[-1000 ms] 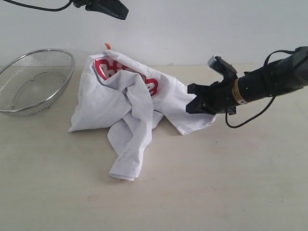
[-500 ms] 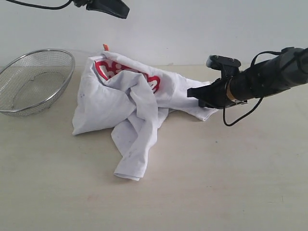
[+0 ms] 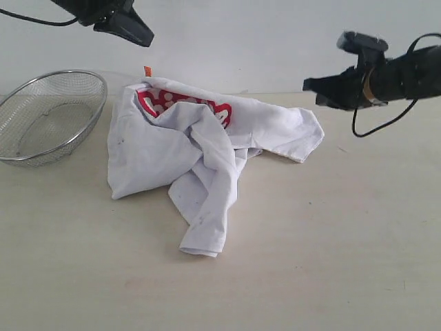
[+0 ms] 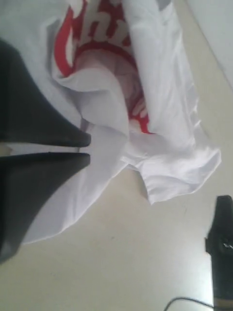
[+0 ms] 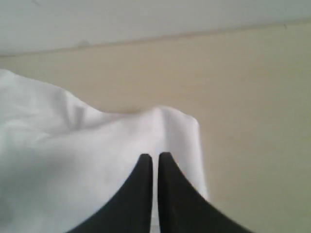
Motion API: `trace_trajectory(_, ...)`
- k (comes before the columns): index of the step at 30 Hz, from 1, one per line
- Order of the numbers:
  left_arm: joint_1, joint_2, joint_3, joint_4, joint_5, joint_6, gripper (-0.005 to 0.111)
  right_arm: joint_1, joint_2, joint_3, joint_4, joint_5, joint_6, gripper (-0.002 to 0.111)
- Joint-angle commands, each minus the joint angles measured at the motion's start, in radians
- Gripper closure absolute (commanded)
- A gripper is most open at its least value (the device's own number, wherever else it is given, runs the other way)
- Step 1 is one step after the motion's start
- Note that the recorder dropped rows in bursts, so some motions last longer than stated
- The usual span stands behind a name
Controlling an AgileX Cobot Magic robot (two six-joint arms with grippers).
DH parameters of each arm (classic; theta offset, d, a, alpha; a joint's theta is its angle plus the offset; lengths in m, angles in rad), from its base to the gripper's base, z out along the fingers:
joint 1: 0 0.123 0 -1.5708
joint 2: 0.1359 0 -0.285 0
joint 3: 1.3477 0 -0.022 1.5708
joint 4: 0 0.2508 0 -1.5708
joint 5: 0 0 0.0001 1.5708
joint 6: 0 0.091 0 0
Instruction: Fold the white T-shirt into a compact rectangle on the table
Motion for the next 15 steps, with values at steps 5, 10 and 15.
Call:
trace_trajectory(5,0.013,-0.011,0.31,-0.12,-0.1,0.077,0.102,0.164,-0.137,0.084,-0.004,-0.165,0.07,0.109)
trace_trajectory(10,-0.027,-0.011,0.422,-0.191,-0.126,0.114,0.102,0.338,-0.14,0.184,-0.004,-0.169,0.001,0.104)
trace_trajectory(15,-0.027,-0.011,0.422,-0.234,-0.011,0.099,0.102,0.358,-0.141,0.184,-0.004,-0.226,0.111,0.041)
